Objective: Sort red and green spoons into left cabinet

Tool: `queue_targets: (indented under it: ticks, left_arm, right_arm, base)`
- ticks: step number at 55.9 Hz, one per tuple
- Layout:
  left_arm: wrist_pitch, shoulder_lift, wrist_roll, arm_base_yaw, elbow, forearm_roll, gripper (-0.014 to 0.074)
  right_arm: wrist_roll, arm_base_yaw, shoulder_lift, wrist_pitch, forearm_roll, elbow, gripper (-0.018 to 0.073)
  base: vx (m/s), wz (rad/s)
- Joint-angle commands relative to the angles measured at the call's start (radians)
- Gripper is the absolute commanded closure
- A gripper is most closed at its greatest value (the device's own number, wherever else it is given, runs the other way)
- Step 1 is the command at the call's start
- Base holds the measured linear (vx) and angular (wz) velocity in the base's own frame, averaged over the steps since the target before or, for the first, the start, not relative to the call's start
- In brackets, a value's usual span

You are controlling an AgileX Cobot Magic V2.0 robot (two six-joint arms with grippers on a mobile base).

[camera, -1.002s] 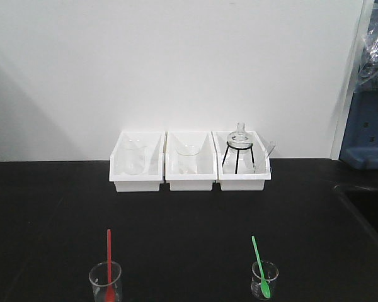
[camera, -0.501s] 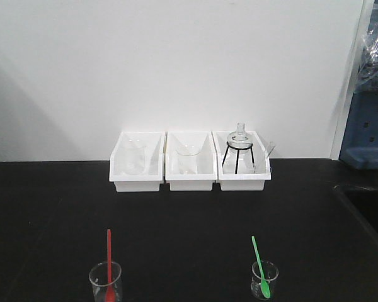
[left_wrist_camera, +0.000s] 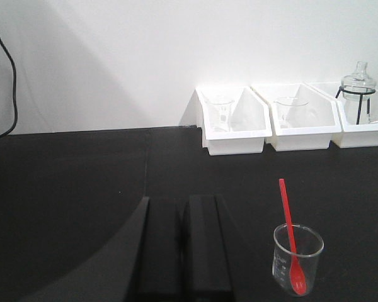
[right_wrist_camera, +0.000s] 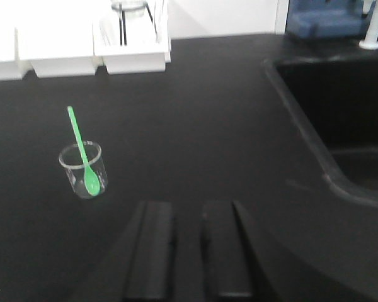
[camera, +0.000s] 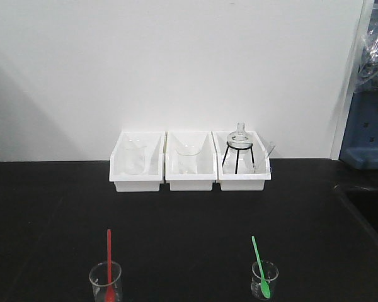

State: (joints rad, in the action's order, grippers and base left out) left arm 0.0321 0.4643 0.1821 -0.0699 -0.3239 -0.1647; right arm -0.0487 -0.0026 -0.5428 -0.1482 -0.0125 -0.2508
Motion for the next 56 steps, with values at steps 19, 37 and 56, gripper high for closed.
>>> queue_targets:
  ticks: [19, 37, 56]
  left_arm:
    - [-0.195, 0.113, 0.007, -0.001, -0.034, -0.001, 0.0170]
    - [-0.446, 0.415, 0.111, -0.026, -0.080, -0.065, 0.0170]
    - [-0.663, 0.855, 0.331, -0.114, -0.281, -0.299, 0.0170]
  right_arm:
    - [-0.003, -0.004, -0.209, 0.479, 0.022, -0.037, 0.0079]
    - [-0.145, -0.004, -0.473, 0.578, 0.374, -0.127, 0.0079]
    - [-0.420, -0.004, -0.744, 0.721, 0.653, -0.294, 0.0079]
  base:
    - [0.00, 0.00]
    - [0.00, 0.00]
    - [0.00, 0.00]
